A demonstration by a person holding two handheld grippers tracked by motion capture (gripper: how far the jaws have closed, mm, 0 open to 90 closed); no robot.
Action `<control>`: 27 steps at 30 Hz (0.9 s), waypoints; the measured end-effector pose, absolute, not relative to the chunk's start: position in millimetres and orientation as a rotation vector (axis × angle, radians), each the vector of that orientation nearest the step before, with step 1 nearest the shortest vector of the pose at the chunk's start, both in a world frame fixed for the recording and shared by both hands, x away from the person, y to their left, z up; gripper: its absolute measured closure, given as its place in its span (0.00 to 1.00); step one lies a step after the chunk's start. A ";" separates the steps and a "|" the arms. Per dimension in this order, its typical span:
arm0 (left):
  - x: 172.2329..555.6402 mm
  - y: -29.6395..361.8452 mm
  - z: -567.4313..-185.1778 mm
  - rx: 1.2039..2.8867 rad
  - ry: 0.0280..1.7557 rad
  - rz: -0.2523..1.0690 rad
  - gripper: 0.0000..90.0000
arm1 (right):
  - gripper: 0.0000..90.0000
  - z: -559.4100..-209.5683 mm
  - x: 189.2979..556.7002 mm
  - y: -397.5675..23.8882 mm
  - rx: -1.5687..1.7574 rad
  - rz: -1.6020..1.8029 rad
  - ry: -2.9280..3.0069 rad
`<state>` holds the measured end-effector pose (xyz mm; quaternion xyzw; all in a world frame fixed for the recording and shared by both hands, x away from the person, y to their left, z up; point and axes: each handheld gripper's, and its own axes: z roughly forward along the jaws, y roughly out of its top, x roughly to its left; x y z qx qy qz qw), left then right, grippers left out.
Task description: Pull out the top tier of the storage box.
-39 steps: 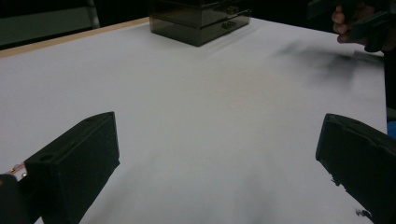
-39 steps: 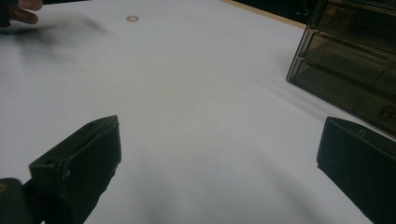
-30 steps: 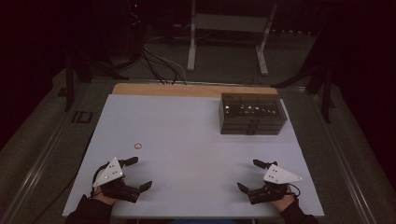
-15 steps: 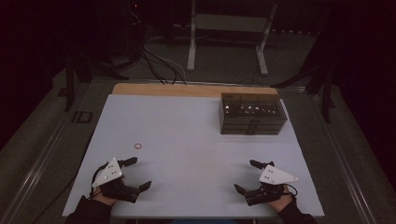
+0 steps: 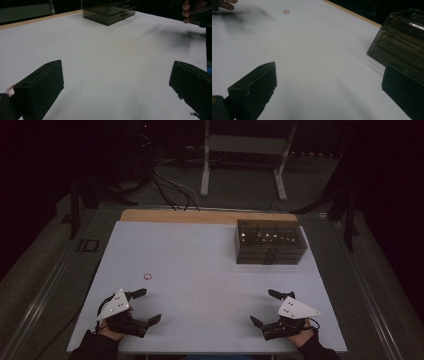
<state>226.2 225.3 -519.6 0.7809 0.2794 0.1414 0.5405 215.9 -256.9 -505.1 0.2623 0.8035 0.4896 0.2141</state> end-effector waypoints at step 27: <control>224.4 224.5 -518.7 1.863 0.656 0.344 0.01 | 0.00 -473.0 236.7 -257.1 0.604 1.291 2.138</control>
